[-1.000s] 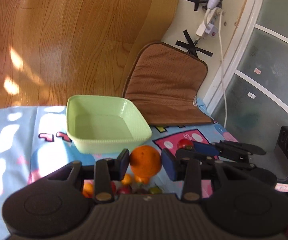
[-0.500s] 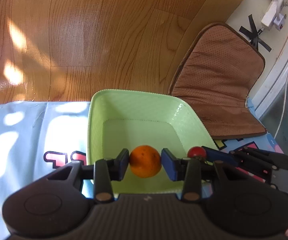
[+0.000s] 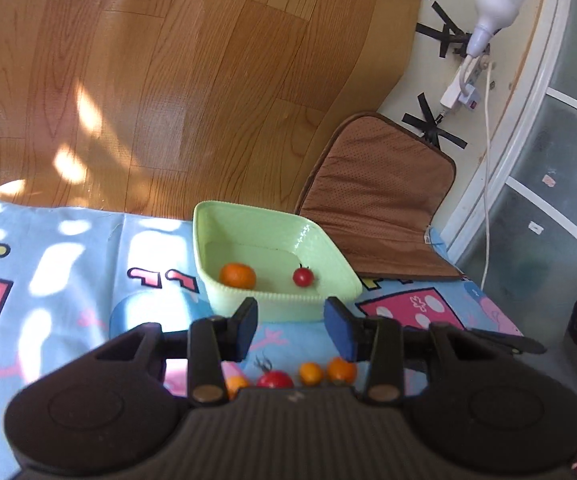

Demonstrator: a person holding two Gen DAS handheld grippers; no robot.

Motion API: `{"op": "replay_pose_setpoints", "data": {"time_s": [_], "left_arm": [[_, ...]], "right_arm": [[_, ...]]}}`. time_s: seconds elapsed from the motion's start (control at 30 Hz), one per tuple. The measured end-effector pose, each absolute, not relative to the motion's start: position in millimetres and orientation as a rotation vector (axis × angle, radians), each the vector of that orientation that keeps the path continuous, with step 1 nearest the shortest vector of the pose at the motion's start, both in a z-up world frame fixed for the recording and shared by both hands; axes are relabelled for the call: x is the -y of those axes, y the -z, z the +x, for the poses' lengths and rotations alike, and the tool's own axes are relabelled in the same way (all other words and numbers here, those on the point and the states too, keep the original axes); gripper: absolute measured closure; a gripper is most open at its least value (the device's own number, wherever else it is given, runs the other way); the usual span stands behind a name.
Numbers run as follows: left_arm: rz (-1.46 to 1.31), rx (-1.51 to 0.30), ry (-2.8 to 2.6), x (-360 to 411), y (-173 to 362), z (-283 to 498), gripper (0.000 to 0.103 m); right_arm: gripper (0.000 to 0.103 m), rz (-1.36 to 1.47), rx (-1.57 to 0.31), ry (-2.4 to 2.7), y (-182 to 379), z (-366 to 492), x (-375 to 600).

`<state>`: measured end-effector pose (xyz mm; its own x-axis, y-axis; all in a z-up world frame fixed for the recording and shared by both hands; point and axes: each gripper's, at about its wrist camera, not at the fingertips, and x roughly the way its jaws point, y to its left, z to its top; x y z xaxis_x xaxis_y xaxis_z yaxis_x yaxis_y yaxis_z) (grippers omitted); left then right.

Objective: Organize fruits
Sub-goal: 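Carry both fruits over the green basket and open both grippers to drop them, then grasp a dark red cherry with the left gripper while the right gripper grasps a green tomato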

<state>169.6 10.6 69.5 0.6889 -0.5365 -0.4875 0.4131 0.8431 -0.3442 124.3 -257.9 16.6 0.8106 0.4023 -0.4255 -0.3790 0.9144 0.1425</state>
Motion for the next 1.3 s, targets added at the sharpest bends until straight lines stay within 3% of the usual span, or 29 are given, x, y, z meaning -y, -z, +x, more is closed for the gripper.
{"op": "replay_pose_setpoints", "data": {"time_s": [0.1,0.17,0.43,0.6,1.13,1.3], "left_arm": [[-0.203,-0.617,0.544,-19,-54,135,0.065],[-0.205,-0.636,0.549,-24,-42,118,0.065],[-0.275,-0.699,0.526,-51,-12,84,0.065],[-0.27,-0.687,0.541,-49,-10,81,0.065],[-0.232,-0.766,0.581,-59,5,153,0.061],[-0.293,-0.764,0.586,-66,9,151,0.076]], "right_arm": [[0.067,0.077,-0.487,-0.433,-3,95,256],[0.057,0.083,-0.501,-0.42,5,81,251],[0.058,-0.04,-0.506,-0.503,15,47,215],[0.065,-0.179,-0.472,-0.525,12,51,182],[0.063,-0.206,-0.526,-0.535,23,91,139],[0.068,-0.2,-0.553,-0.533,26,94,137]]}}
